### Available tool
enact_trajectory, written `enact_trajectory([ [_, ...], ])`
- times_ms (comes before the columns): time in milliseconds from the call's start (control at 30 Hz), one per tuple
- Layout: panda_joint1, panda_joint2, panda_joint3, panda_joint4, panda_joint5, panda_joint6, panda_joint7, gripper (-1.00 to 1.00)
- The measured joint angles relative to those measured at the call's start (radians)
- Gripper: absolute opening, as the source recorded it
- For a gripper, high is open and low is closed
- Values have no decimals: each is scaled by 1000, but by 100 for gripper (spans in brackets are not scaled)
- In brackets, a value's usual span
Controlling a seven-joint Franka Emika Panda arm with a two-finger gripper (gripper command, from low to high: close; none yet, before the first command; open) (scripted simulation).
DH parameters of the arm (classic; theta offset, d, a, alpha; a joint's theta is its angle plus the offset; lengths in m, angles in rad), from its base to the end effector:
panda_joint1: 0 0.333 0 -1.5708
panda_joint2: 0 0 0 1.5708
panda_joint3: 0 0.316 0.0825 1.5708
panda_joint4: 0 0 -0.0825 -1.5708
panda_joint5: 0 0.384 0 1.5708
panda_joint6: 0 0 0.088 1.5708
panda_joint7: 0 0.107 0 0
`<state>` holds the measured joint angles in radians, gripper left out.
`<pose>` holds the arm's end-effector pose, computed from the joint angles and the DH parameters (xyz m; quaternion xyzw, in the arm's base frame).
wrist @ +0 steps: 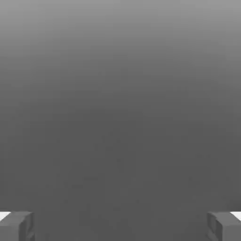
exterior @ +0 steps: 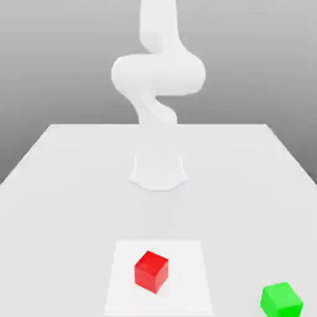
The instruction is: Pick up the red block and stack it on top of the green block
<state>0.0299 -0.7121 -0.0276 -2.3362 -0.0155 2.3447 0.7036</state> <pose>0.3806 -0.0028 0.6656 -0.8799 0.3186 -0.3299 0.1242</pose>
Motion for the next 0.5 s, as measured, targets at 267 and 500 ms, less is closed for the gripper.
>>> enact_trajectory([
  [267, 88, 284, -98, -117, -25, 145, -331, 0],
  [500, 144, 529, -168, -218, -2, 270, -646, 0],
])
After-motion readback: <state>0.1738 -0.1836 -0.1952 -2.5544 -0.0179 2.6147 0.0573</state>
